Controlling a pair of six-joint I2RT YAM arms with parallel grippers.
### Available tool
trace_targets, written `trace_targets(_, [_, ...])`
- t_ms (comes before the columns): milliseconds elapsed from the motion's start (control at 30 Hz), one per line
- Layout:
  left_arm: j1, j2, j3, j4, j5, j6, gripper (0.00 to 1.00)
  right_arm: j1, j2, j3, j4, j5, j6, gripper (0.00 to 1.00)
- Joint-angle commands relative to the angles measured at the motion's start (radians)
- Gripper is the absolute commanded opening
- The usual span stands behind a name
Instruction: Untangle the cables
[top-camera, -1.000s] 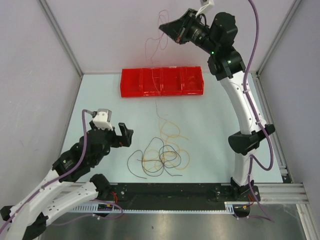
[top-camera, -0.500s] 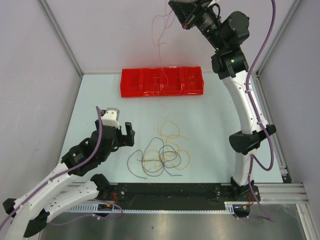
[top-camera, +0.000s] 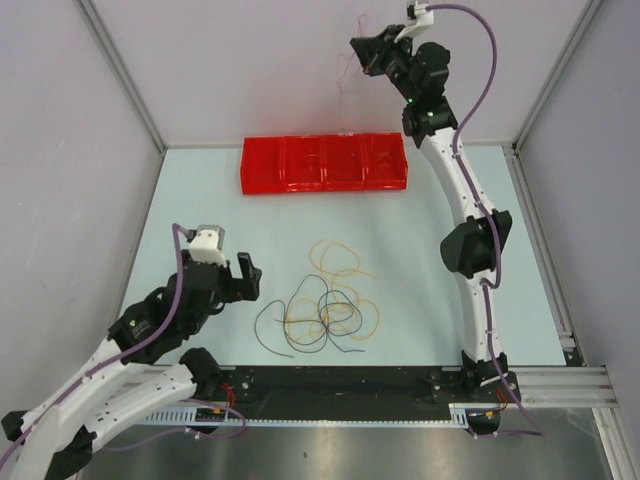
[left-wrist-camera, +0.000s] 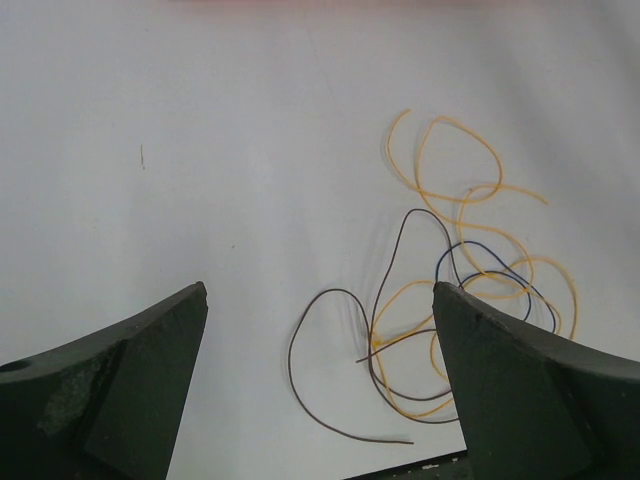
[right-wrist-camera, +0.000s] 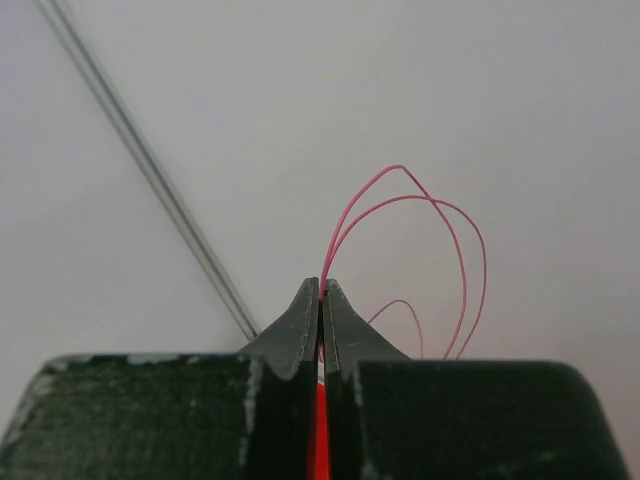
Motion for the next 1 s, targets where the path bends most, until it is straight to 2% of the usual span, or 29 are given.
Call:
trace_targets(0, [0.004,-0.058,-0.007,0.034,0.012,0.014,1.00,-0.007,0.020,0.008,0.057,0.021,-0.027,0.00])
trace_targets(300, [0.050,0.004,-0.002,0.038,0.045,0.025,1.00,-0.009,-0.023,-0.216,0.101,-0.022,0.016,0.00])
trace_targets(467, [0.059,-0.006,-0.005,0.043,0.047,0.026,1.00,-0.003,-0.095,-0.440,0.181,0.031,0.018,0.00])
trace_targets(733, [0.059,-0.027,-0.008,0.043,0.050,0.026,0.99,0.017,-0.071,-0.423,0.048,0.143,-0.064,0.00])
trace_targets(967, [0.059,-0.041,-0.008,0.044,0.050,0.023,0.99,0.039,-0.040,-0.440,0.011,0.159,-0.096,0.00])
